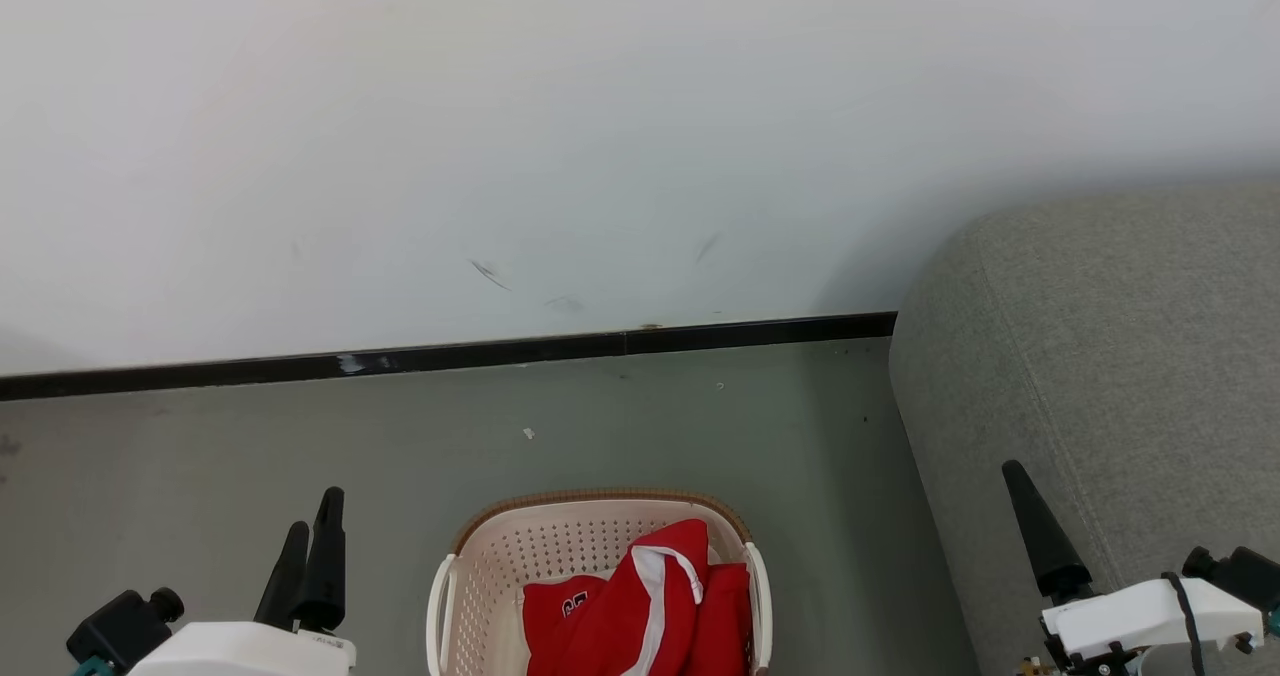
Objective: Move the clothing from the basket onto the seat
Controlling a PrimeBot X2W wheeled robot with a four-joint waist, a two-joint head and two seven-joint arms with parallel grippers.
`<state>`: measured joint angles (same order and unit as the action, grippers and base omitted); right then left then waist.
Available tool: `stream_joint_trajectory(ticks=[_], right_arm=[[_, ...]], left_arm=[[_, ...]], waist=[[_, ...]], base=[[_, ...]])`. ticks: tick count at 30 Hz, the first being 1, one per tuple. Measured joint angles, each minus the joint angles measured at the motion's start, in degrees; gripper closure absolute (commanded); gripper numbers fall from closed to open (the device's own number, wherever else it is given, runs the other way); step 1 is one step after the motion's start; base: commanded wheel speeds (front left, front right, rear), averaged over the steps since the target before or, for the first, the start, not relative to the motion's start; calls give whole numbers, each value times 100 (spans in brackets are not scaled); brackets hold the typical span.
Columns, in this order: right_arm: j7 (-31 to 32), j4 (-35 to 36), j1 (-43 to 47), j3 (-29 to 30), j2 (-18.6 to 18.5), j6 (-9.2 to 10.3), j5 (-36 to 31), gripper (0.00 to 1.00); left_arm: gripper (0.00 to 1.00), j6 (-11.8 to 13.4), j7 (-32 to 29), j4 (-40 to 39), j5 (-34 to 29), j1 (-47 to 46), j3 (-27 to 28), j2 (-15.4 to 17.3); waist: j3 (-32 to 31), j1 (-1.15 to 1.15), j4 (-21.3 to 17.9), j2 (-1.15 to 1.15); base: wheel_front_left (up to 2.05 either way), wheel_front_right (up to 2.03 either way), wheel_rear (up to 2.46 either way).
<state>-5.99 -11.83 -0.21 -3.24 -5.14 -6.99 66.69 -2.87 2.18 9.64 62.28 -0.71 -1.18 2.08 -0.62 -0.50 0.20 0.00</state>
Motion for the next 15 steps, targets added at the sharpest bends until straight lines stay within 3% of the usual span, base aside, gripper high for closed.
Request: stream_joint_trajectory(ticks=[15], right_arm=[[-202, 171, 123, -78, 86, -2, -1852, 0]], left_arm=[[0, 377, 302, -122, -1804, 4, -446, 149]], waist=[[23, 34, 1, 0]], base=[[0, 0, 0]])
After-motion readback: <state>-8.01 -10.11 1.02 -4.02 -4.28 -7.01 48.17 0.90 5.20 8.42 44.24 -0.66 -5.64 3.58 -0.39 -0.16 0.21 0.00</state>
